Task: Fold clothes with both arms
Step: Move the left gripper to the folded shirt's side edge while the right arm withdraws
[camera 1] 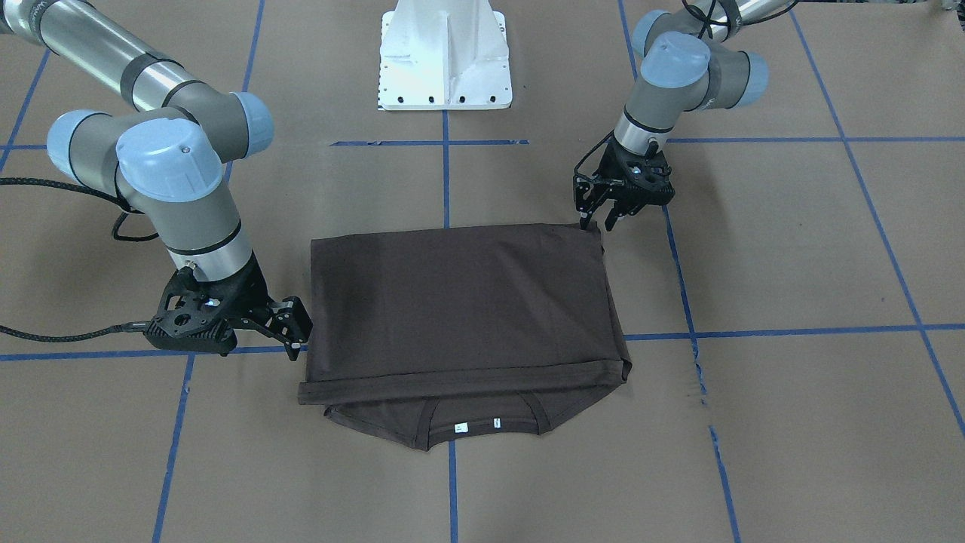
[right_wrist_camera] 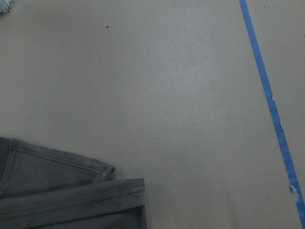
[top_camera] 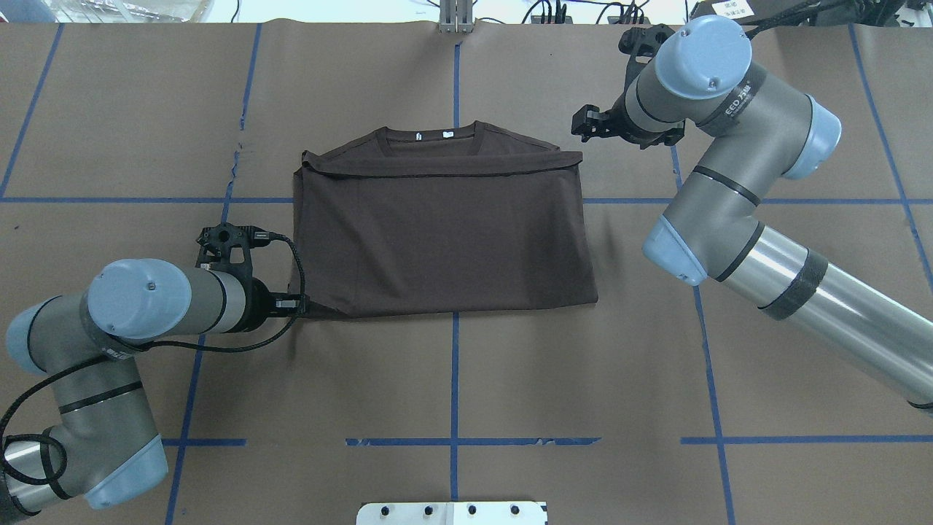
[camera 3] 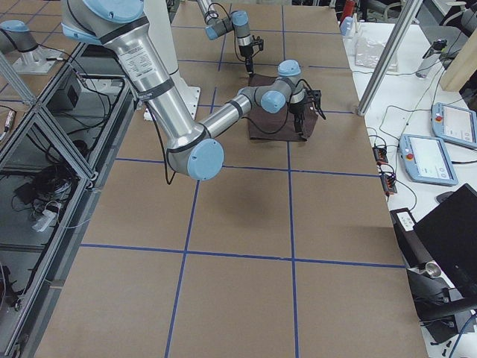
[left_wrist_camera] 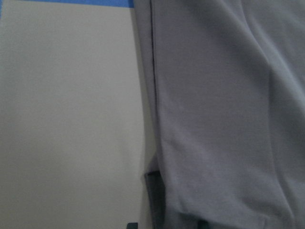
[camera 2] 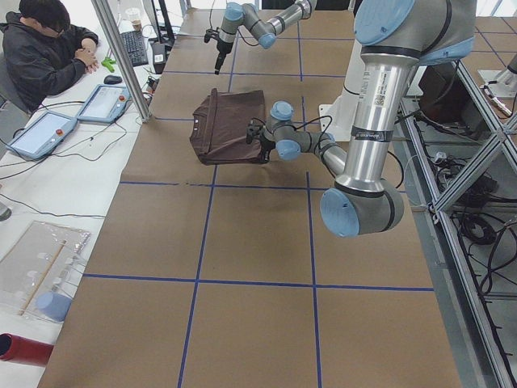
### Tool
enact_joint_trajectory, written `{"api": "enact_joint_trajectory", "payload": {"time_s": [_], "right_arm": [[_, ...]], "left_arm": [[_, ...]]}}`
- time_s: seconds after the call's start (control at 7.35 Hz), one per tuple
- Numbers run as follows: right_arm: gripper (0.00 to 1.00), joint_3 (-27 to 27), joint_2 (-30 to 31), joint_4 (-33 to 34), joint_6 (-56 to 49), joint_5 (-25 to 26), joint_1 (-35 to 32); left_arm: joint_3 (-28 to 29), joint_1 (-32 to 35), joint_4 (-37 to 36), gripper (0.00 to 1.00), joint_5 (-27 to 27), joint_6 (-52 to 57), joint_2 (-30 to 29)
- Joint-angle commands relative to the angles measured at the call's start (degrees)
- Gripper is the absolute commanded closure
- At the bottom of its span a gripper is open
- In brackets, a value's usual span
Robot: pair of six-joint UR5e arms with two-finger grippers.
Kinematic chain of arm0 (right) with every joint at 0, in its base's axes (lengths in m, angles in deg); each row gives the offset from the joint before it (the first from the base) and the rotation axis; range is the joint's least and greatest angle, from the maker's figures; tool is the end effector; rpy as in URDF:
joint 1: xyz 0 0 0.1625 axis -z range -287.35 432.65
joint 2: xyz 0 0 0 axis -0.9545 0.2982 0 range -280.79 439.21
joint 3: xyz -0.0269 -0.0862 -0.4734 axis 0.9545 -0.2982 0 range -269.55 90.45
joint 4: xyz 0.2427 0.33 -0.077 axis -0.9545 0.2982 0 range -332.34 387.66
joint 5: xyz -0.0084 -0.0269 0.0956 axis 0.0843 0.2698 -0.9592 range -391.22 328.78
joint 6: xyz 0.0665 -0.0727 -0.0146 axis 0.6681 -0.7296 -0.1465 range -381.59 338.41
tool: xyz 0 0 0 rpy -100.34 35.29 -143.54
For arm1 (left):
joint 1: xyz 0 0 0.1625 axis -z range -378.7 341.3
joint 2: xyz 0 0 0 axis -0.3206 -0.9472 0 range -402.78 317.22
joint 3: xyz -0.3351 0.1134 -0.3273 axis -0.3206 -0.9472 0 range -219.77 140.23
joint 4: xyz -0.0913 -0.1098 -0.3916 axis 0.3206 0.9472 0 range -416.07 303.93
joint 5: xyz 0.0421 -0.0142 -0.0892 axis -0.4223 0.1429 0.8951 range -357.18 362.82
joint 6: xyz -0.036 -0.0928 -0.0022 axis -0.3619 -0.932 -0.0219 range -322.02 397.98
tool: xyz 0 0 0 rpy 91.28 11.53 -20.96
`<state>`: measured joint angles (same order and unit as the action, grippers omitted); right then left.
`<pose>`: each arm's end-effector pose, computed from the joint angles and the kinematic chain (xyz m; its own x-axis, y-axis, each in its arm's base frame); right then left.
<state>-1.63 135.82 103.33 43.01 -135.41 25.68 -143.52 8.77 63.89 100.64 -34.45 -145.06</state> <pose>-0.4262 -0.6162 0.3560 0.6837 0.1230 0.7193 -0.3275 0.9326 0.1518 0.4726 -0.3806 0.4326 0.5808 0.0351 -0.8133 0.1904 0.9655 0.1776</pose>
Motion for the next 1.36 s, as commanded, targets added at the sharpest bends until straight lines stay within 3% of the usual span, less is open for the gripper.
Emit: {"api": "enact_joint_trajectory", "payload": {"time_s": [0.0,1.09,1.22], "right_arm": [[0.00,-0.12,0.08,0.00,0.00,0.04,0.03],[0.00,-0.56,0.08,-0.09,-0.09,0.12,0.04],[0.00,-0.56,0.08,0.00,-0.09,0.12,0.04]], "left_arm": [[0.04,-0.05,0.00,0.63,0.00,0.10,-0.11],[0.75,-1.01,-0.08,0.63,0.00,0.10,-0.55],[0.66,-1.10,-0.08,0.71,0.00,0.01,-0.55]]}}
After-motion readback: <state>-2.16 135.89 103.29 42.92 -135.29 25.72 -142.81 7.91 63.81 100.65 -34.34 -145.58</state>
